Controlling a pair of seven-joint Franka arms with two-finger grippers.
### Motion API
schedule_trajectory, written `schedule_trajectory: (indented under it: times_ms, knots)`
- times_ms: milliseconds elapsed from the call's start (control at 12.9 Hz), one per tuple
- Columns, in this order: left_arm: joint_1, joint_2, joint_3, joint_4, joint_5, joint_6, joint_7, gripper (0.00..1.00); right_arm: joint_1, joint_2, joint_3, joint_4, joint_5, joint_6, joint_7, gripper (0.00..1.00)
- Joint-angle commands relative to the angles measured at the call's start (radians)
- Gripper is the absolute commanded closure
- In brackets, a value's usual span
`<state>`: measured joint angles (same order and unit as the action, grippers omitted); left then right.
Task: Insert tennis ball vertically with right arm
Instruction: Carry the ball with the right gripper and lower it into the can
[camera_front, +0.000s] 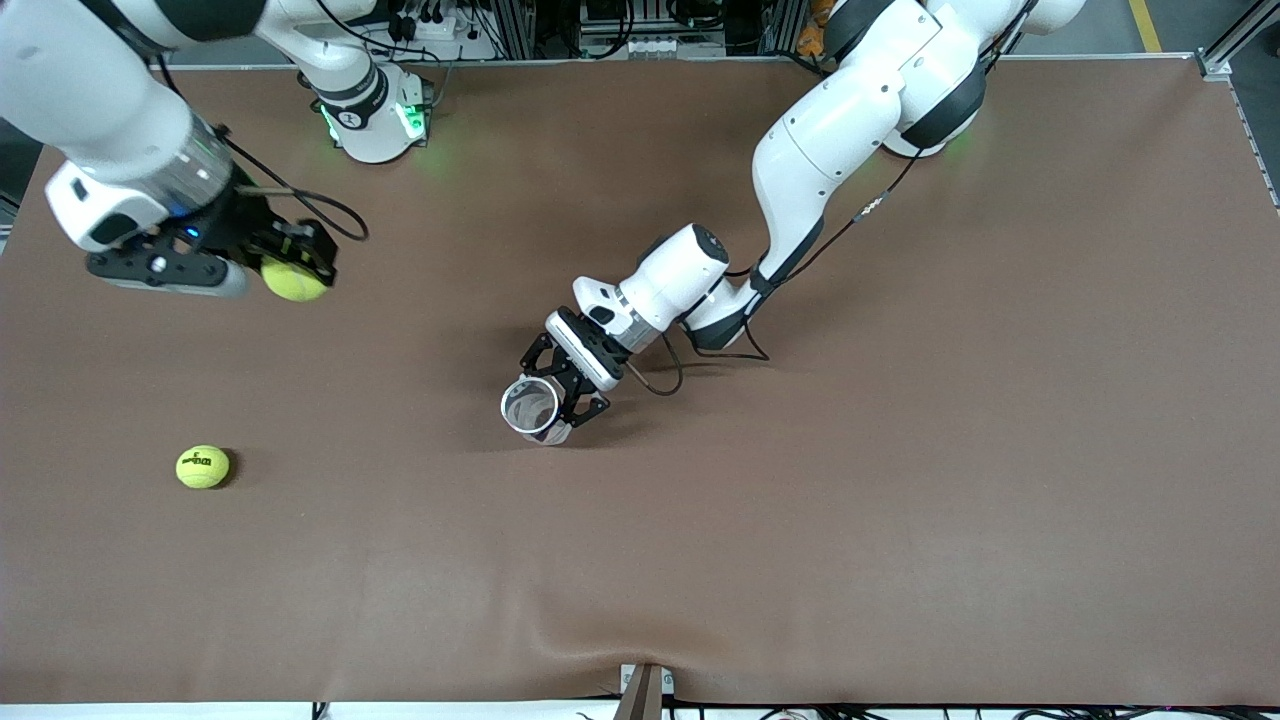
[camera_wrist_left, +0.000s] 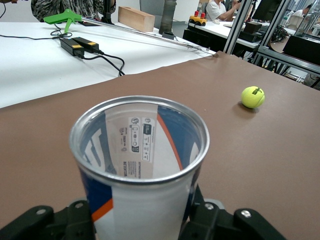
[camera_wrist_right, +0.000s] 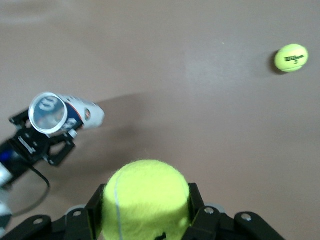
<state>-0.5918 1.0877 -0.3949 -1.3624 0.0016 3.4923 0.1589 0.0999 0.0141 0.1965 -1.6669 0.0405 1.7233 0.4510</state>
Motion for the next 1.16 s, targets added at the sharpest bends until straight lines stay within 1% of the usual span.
schedule_trajectory:
  times_ms: [0, 78, 155, 311, 388, 543, 621, 776, 932, 1087]
  knots:
    - [-0.016, 0.014, 0.013, 0.022, -0.02, 0.01, -0.004, 0.3, 0.067, 0.099, -0.002, 0.042, 0.015, 0.105, 0.136, 1.0]
    - [-0.016, 0.014, 0.013, 0.02, -0.02, 0.01, -0.004, 0.29, 0.096, 0.116, -0.002, 0.044, 0.013, 0.136, 0.187, 1.0]
    - [-0.016, 0.014, 0.013, 0.02, -0.018, 0.01, -0.002, 0.29, 0.128, 0.135, -0.003, 0.053, 0.006, 0.139, 0.237, 1.0]
    - [-0.016, 0.014, 0.013, 0.02, -0.018, 0.01, -0.002, 0.28, 0.164, 0.19, -0.003, 0.11, -0.005, 0.14, 0.314, 1.0]
    - [-0.016, 0.014, 0.011, 0.02, -0.018, 0.01, -0.002, 0.28, 0.175, 0.219, -0.005, 0.121, -0.007, 0.156, 0.342, 1.0]
    - [-0.016, 0.014, 0.013, 0.02, -0.018, 0.01, -0.002, 0.28, 0.207, 0.283, -0.005, 0.124, -0.036, 0.269, 0.411, 1.0]
    - [-0.016, 0.014, 0.013, 0.02, -0.018, 0.01, -0.002, 0.28, 0.221, 0.308, -0.005, 0.124, -0.06, 0.289, 0.434, 1.0]
    - [-0.016, 0.015, 0.013, 0.02, -0.017, 0.01, -0.001, 0.28, 0.238, 0.337, -0.008, 0.125, -0.082, 0.295, 0.454, 1.0]
    - [-0.019, 0.017, 0.021, 0.02, -0.014, 0.01, 0.005, 0.28, 0.238, 0.355, -0.014, 0.125, -0.083, 0.36, 0.453, 1.0]
    - [-0.052, 0.017, 0.062, 0.022, -0.018, 0.01, 0.007, 0.29, 0.25, 0.383, -0.015, 0.125, -0.091, 0.395, 0.46, 1.0]
